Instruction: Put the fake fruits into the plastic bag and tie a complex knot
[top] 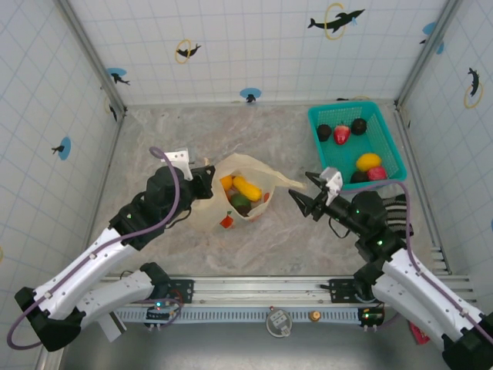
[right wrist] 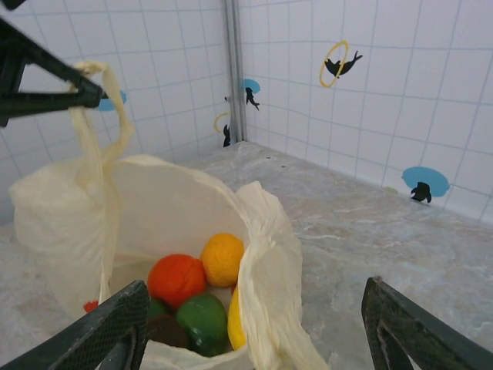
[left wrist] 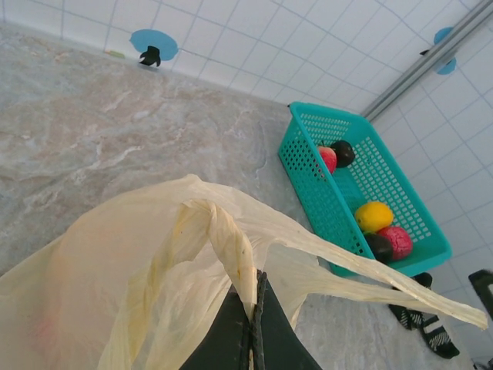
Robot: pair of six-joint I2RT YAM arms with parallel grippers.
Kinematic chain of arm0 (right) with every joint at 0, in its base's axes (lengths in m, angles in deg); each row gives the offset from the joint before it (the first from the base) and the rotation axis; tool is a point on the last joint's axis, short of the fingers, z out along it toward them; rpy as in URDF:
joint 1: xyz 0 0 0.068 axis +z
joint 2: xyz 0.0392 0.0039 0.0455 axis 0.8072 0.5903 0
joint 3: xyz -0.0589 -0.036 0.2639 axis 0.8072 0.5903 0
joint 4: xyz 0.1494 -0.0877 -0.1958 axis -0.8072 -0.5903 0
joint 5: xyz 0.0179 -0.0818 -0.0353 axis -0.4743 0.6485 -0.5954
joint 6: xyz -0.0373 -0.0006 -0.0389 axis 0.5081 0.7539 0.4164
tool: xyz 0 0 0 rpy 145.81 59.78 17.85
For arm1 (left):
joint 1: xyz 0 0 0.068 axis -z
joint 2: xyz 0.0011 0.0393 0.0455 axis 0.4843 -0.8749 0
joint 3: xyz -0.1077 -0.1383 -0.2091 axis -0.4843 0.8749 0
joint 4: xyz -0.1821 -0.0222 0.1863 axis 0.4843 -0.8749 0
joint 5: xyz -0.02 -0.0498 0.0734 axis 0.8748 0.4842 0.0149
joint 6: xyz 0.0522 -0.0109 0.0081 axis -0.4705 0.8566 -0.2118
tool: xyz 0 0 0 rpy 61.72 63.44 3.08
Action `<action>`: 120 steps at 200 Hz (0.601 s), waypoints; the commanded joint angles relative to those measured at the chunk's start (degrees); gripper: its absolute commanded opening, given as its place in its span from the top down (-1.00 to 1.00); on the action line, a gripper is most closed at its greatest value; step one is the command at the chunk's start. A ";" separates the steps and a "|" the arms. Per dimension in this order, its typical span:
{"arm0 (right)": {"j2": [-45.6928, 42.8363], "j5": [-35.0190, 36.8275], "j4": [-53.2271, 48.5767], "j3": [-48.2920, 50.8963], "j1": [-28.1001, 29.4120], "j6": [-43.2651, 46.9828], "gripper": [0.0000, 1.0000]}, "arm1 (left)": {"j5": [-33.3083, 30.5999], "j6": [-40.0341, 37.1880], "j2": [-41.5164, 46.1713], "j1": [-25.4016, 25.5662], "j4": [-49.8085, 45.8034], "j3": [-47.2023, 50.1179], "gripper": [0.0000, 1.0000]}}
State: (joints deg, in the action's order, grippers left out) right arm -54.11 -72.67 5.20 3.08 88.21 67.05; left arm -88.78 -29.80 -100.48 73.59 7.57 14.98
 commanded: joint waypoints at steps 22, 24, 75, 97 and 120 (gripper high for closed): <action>-1.44 -5.18 13.88 6.49 -1.70 3.92 -0.51 | 0.10 0.06 0.11 -0.15 0.33 0.12 1.00; -1.26 -5.05 13.98 6.60 -1.74 3.87 -0.51 | 0.08 0.08 0.12 -0.15 0.32 0.09 1.00; 8.10 -11.99 14.89 2.24 -6.12 0.87 -0.06 | 0.05 -0.09 0.99 -0.15 0.11 0.69 1.00; 11.19 -12.61 14.22 0.76 -8.24 -0.11 0.49 | 1.51 -0.78 1.72 -0.15 0.68 0.90 1.00; 11.29 -12.80 11.74 -2.76 -10.37 -5.31 0.99 | 6.83 -2.94 2.85 -0.15 3.23 0.41 1.00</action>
State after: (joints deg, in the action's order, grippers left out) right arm -42.46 -83.49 15.85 5.88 79.40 66.57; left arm -86.83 -30.13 -99.25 73.59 8.18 15.38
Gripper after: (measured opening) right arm 0.094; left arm 0.046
